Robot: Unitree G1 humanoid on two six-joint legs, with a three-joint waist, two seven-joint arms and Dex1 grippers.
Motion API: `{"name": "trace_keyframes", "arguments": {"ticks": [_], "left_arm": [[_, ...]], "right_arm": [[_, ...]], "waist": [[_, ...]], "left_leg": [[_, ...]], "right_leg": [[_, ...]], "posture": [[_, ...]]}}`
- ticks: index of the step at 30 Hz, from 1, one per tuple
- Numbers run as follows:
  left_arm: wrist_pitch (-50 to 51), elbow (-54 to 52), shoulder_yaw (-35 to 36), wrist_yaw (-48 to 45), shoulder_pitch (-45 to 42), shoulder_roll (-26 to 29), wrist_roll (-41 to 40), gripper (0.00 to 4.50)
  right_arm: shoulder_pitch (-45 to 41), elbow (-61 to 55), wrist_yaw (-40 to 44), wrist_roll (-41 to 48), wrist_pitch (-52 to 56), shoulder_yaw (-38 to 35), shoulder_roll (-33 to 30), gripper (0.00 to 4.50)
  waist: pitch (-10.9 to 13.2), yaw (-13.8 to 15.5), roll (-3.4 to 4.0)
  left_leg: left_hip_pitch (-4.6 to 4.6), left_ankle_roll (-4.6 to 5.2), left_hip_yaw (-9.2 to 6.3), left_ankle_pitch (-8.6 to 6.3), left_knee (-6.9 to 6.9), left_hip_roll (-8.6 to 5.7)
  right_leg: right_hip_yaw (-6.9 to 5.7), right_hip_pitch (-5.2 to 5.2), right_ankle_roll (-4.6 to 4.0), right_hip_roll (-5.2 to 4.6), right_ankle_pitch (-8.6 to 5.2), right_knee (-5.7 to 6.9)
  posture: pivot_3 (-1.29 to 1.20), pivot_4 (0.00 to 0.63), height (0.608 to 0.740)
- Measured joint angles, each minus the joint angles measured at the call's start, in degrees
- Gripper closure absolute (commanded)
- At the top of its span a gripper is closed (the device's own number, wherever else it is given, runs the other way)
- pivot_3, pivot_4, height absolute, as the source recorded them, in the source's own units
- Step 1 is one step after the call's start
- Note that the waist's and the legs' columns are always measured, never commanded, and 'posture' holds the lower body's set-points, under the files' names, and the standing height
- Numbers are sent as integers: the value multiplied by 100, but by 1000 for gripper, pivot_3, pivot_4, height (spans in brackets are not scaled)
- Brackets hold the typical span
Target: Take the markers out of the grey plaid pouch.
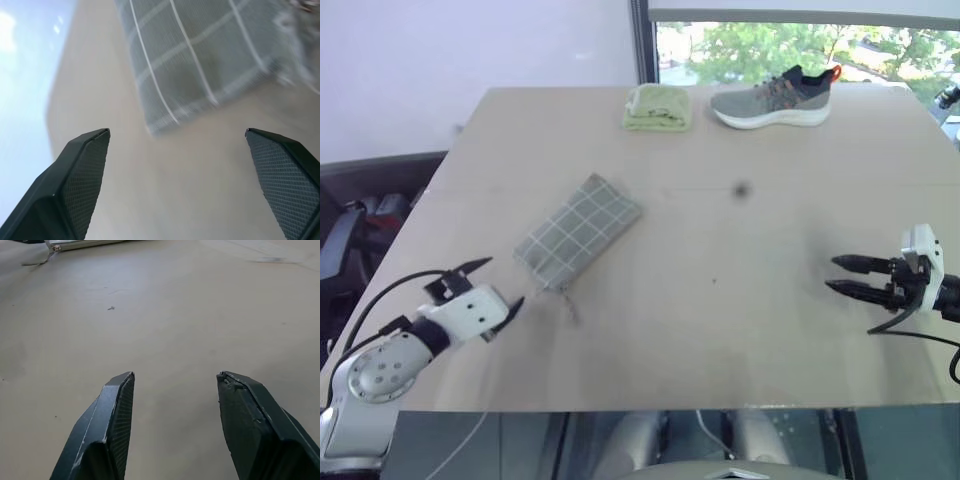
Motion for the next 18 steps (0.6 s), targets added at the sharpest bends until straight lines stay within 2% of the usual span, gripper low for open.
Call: {"name": "trace_keyframes", "arguments": {"ticks": [4,12,15,18], "left_arm": [[-542,259,-406,239,-276,43,348,20],[-862,692,-858,497,-767,20,539,20],[-918,874,-1070,675,-1001,-13,749,793],[-960,1072,-1379,1000,-1180,-29,1162,2302]], "right_arm": [[25,-138,-70,56,84,-18,-2,1866],[110,-468,-194,173,219,-109,-15,1866],[135,-525,-248,181,257,-120,-15,1866],[161,-614,-278,184,265,-126,-15,1866]], "waist": [[-3,-8,5],[-13,26,20],[-17,26,27],[-18,8,27]], "left_leg": [[2,0,5,0,0,0],[9,15,3,-7,10,-2],[14,19,4,-10,16,-4],[21,21,5,-10,20,-4]], "right_leg": [[4,-3,1,0,0,3],[-1,2,1,-2,0,27],[1,2,1,-3,0,46],[5,1,1,-1,0,67]], "posture": [[0,150,740],[0,150,740],[0,150,740],[0,150,740]]}}
